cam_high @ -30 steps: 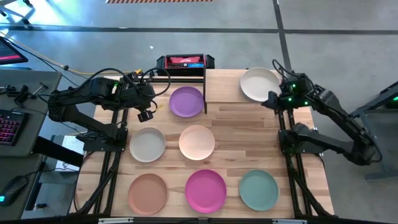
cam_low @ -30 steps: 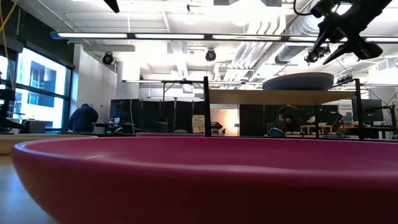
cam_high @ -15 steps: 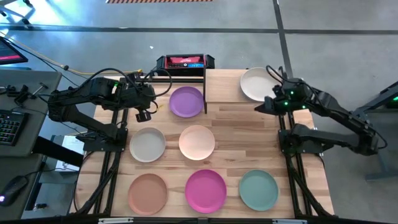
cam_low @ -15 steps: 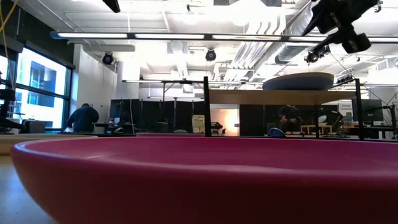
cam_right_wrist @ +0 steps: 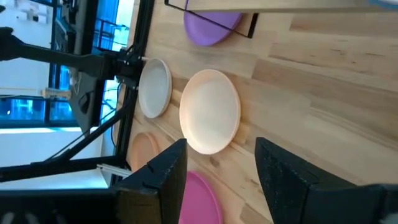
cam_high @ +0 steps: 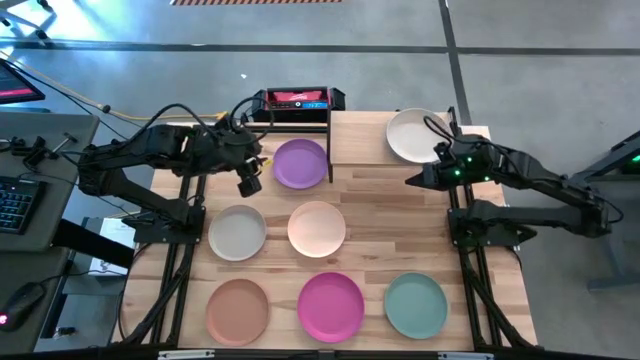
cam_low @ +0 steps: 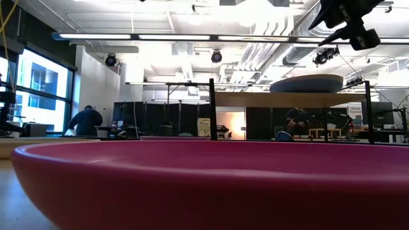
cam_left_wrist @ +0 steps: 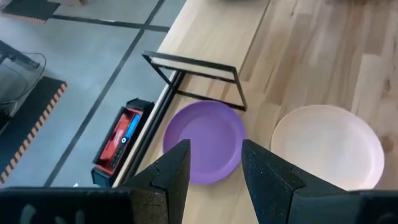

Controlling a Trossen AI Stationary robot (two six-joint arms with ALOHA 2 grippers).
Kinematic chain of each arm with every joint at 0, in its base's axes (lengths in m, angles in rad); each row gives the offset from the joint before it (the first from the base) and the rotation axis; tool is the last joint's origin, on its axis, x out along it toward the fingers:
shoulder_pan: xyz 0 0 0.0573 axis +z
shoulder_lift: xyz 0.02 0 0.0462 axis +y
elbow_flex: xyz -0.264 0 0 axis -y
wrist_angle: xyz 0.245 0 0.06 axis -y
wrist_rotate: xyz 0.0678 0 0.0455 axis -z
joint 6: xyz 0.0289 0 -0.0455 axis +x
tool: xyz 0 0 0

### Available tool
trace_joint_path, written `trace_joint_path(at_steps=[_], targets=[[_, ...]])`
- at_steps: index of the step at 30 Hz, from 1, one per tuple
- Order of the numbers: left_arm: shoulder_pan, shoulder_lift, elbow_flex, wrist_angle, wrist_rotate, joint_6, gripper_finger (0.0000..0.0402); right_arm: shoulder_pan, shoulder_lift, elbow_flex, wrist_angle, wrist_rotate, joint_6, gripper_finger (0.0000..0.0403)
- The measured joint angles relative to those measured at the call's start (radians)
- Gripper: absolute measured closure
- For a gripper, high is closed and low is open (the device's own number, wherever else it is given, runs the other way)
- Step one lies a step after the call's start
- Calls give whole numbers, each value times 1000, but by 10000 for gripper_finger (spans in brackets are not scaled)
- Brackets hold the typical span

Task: Place and stack plates onto a shelf
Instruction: Stack the purple plate on top of the white plate on the shelf

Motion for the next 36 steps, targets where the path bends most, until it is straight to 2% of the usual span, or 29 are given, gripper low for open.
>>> trace_joint_path(at_steps=[8, 18, 22, 26, 36], targets=[[18, 53, 0, 1, -25, -34, 268, 78, 9, 0, 32, 68, 19, 235], [107, 233, -1, -17, -13, 221, 268, 117, 22, 0, 36, 76, -3, 235], [144, 288, -8, -15, 100, 326, 268, 132, 29, 0, 35, 78, -10, 235], [187, 294, -89, -17, 203, 359, 268, 149, 38, 0, 27, 78, -10, 235], [261, 282, -332, 118, 261, 482, 268, 178, 75, 0, 19, 99, -10, 235]])
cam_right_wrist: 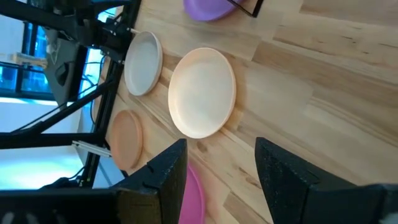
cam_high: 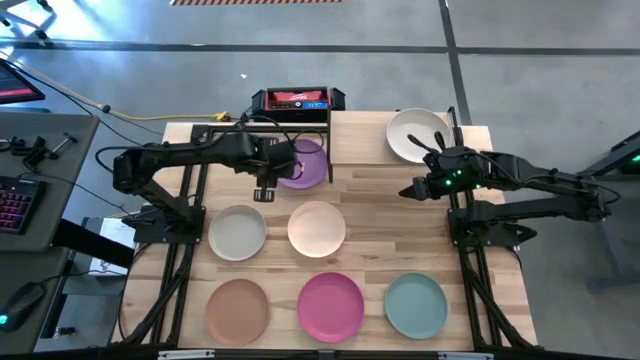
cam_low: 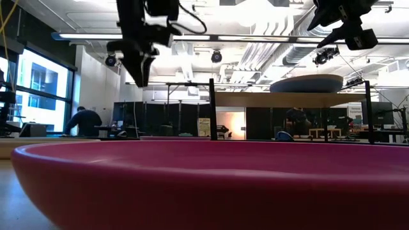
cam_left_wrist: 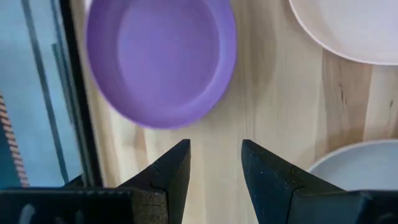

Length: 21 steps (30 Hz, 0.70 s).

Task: Place and stack plates onto a shelf
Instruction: Stack the purple plate on top of the white plate on the shelf

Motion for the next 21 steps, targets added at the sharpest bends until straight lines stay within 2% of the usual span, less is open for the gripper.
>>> trace_joint_path(at_steps=[9, 13, 21], targets=[[33, 0, -138, 194, 16, 130, 268, 0, 34, 0, 0, -2, 9, 235], [48, 2, -185, 240, 78, 156, 268, 0, 47, 0, 0, -3, 9, 235], [48, 8, -301, 437, 80, 185, 268, 0, 56, 0, 1, -7, 11, 235]])
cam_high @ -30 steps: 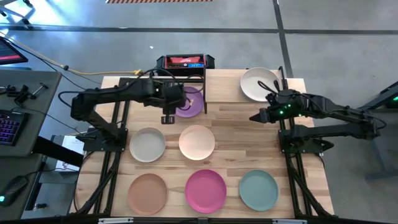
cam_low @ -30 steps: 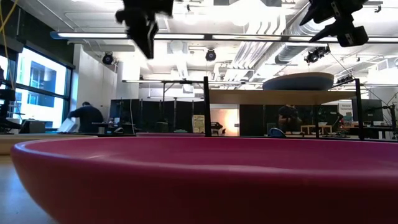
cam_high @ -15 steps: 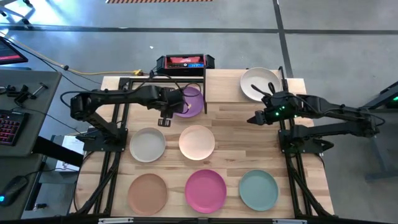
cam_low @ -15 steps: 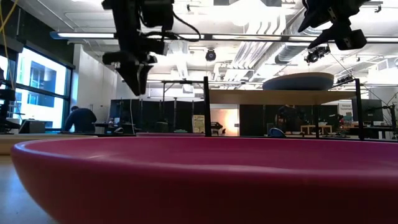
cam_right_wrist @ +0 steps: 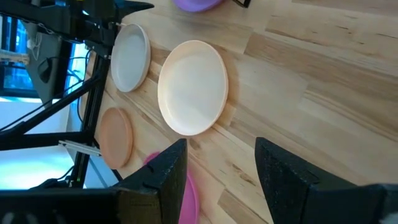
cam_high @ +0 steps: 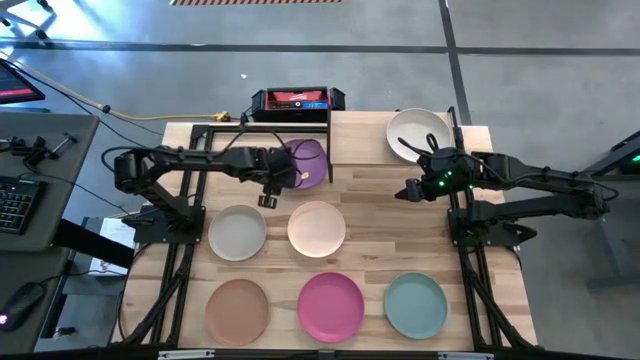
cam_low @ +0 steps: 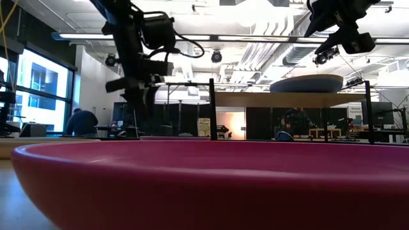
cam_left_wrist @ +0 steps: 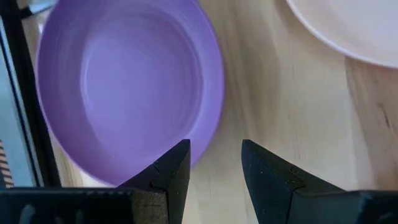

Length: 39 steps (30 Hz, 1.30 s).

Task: Place and stack plates onto a shelf
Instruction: Stack the purple plate on top of the white plate on the shelf

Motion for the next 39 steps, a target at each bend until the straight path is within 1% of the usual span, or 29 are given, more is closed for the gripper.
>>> trace_joint_path(at_steps=[4, 11, 15, 19, 23, 34, 37, 39], targets=[[0, 0, -32, 63, -16, 57, 268, 0, 0, 0, 0, 0, 0, 235], [4, 1, -81, 111, -10, 139, 268, 0, 0, 0, 0, 0, 0, 235], [7, 37, -87, 142, -18, 162, 268, 0, 0, 0, 0, 0, -1, 235], [12, 107, -88, 159, -39, 163, 268, 0, 0, 0, 0, 0, 0, 235], [14, 163, -88, 201, -137, 139, 268, 0, 0, 0, 0, 0, 0, 235], [18, 194, -86, 227, -145, 137, 271, 0, 0, 0, 0, 1, -1, 235], [18, 195, -86, 229, -144, 137, 285, 0, 0, 0, 1, 1, -1, 235], [18, 196, -86, 229, -145, 137, 302, 0, 0, 0, 1, 1, -1, 235]])
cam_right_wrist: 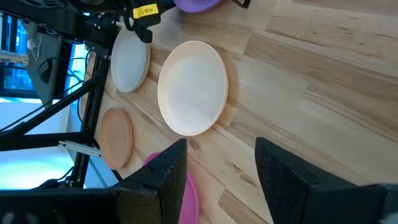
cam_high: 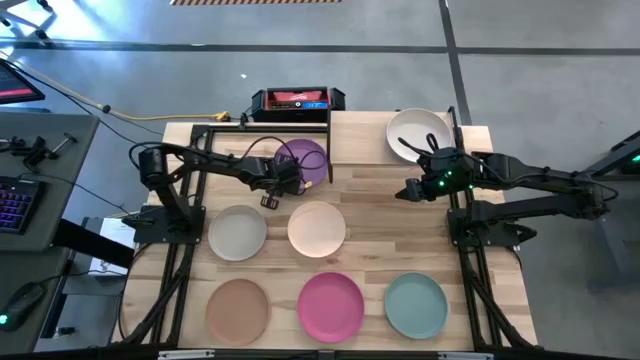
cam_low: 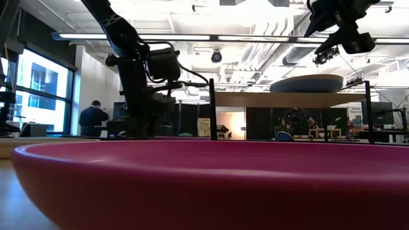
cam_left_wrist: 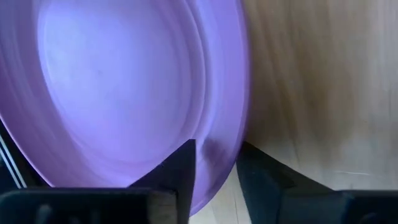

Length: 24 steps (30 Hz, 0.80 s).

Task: Place and stack plates onto a shelf
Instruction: Stack the purple plate on top of the white plate on the shelf

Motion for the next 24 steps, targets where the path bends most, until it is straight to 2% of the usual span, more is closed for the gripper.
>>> trace_joint_path(at_steps=[8, 17, 24], targets=[[0, 1, 1, 12, 5, 5, 391, 0, 0, 0, 0, 0, -1, 235], [-22, -2, 7, -22, -52, -5, 398, 0, 0, 0, 0, 0, -1, 235], [-44, -3, 76, -95, -65, -34, 399, 0, 0, 0, 0, 0, -2, 235]])
